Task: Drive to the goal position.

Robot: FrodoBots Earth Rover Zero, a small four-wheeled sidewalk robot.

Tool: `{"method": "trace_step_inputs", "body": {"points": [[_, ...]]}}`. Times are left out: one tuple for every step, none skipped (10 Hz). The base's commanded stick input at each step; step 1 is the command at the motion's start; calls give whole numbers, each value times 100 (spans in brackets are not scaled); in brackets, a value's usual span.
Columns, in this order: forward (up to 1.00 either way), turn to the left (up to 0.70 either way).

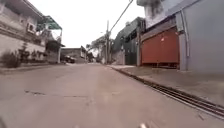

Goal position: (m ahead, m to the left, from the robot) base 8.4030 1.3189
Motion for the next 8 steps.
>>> {"method": "trace_step_inputs", "body": {"points": [[100,0],[100,0],[100,0],[100,0],[100,0],[100,0],[100,0],[100,0]]}}
